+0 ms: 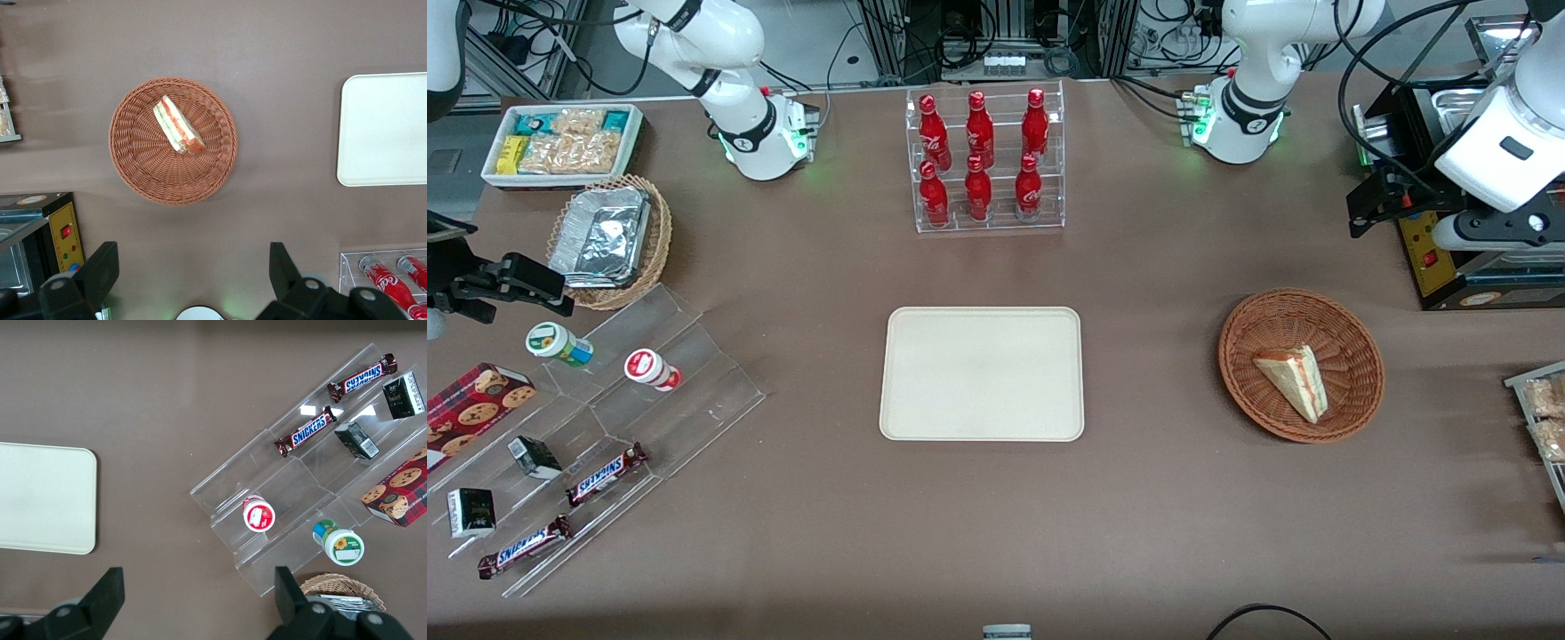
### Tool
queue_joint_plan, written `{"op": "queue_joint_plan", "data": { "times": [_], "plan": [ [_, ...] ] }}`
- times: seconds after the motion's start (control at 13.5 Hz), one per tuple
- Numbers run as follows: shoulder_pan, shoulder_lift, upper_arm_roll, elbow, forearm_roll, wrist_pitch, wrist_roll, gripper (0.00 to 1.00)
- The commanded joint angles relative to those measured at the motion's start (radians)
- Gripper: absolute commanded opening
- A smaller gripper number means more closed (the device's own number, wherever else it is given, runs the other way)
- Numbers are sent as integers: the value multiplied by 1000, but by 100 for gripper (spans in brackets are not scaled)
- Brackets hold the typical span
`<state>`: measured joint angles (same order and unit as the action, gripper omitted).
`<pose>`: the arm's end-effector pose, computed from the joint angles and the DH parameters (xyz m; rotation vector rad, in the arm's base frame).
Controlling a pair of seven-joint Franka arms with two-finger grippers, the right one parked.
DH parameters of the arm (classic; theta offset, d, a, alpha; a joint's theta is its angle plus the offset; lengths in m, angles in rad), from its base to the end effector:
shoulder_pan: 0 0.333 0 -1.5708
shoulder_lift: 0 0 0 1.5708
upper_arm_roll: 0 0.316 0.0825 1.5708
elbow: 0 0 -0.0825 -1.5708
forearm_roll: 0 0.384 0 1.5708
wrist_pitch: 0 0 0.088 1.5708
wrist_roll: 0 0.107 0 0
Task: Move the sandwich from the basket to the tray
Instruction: 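Move the left gripper down over the wrapped sandwich in the wicker basket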
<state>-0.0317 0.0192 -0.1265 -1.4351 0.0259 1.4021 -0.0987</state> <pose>0.5364 -0.0816 0.6626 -3.1098 0.0869 0.0757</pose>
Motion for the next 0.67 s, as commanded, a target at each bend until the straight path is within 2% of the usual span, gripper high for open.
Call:
{"op": "queue_joint_plan", "data": {
  "times": [0.0, 0.22, 0.37, 0.59],
  "plan": [
    [18, -4, -13, 2, 5, -15, 0, 100],
    [22, 40, -4, 1, 9, -14, -7, 100],
    [73, 112, -1, 1, 9, 11, -45, 100],
    [120, 198, 1, -48, 6, 150, -186, 100]
  ]
}}
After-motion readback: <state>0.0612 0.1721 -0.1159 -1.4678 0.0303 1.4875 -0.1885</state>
